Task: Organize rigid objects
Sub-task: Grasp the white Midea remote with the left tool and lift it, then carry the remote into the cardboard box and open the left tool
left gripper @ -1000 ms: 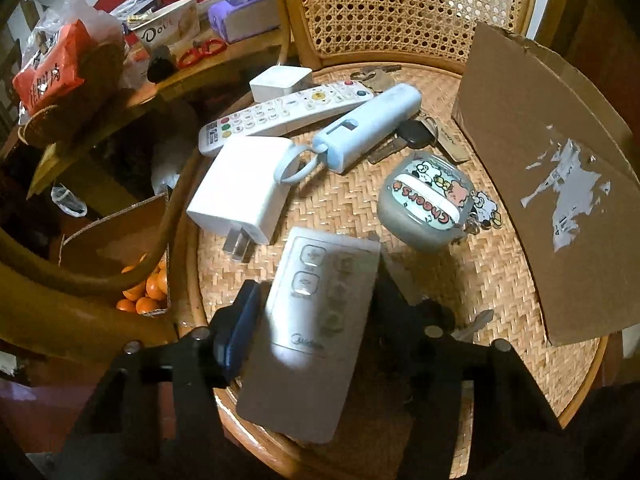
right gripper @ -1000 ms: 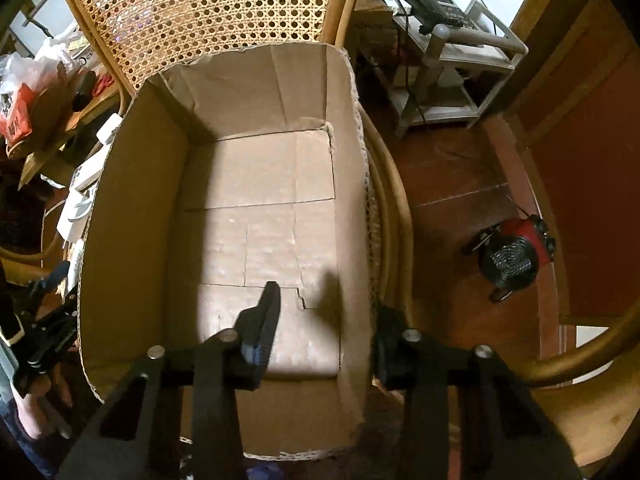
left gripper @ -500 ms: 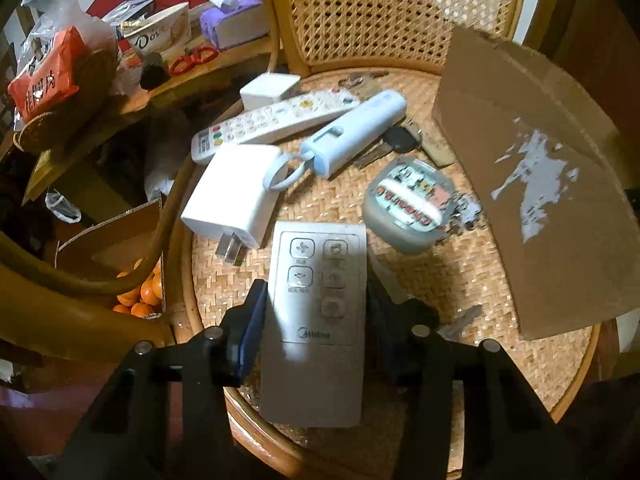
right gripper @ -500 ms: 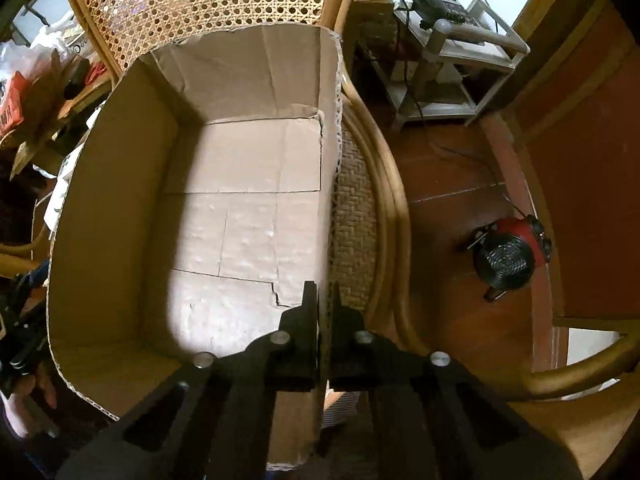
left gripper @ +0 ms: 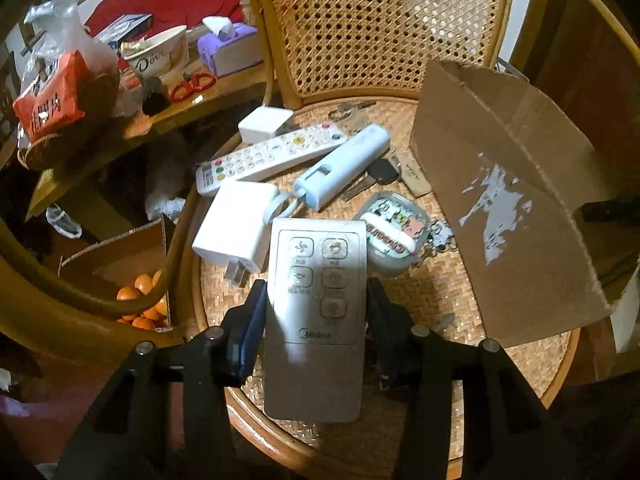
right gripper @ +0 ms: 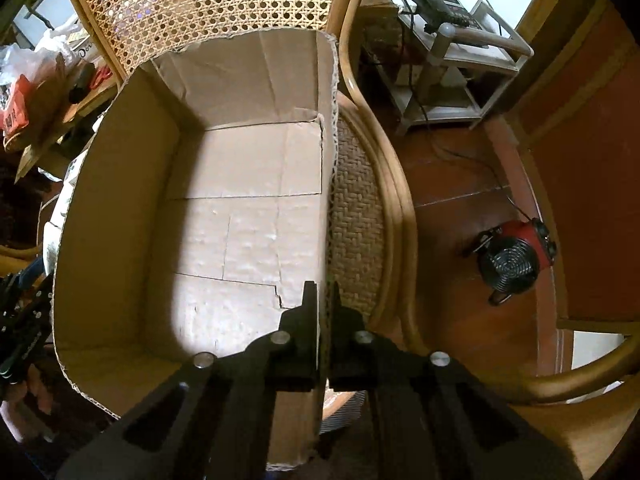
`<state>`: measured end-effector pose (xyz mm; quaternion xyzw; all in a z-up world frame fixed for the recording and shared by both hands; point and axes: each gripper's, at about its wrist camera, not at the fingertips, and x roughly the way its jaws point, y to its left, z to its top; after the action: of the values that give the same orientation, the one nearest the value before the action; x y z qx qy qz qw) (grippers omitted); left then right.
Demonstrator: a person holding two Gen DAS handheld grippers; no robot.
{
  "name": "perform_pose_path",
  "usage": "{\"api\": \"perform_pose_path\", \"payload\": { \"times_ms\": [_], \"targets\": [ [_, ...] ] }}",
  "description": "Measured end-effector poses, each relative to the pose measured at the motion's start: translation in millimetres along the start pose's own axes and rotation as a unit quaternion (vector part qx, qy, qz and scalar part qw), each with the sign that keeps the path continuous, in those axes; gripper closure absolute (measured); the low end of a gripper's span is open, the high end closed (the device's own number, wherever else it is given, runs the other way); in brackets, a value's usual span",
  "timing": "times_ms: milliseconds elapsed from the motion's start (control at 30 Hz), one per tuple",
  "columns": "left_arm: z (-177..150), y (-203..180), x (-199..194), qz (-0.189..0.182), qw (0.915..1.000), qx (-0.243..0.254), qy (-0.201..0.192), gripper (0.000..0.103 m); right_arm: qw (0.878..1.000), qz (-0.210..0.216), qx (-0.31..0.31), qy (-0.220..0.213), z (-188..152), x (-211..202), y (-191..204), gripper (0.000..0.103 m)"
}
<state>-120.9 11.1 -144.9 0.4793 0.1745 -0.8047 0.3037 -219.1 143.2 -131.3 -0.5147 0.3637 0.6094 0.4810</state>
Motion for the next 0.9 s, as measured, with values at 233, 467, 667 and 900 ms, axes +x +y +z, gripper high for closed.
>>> {"api": "perform_pose_path", "payload": {
  "times_ms": [233,467,667,900],
  "targets": [
    [15.0,-5.5,-15.4,0.013,0.9999,0.0,-0.01,0.056,1.0,0.002,-0.008,-0.001,1.9,1.0,-1.0,0.098],
    [37.5,-21.8,-40.0,0.02,0.9993,-0.002,-0.032,0.056,1.0,0.002,-0.017,-0.001,2.5,1.4,0.7,0.098],
    [58.1,-45.9,-58.5,0.011,0.9985,0.009,-0.053,0.056,1.0,0.006,-0.023,0.0,4.4,1.6,0.7,0.098],
    [83.9,-82.0,-75.0,-0.004,0.9966,0.02,-0.08,0.056,1.0,0.008,-0.028,0.0,4.1,1.7,0.3,0.098]
  ]
}}
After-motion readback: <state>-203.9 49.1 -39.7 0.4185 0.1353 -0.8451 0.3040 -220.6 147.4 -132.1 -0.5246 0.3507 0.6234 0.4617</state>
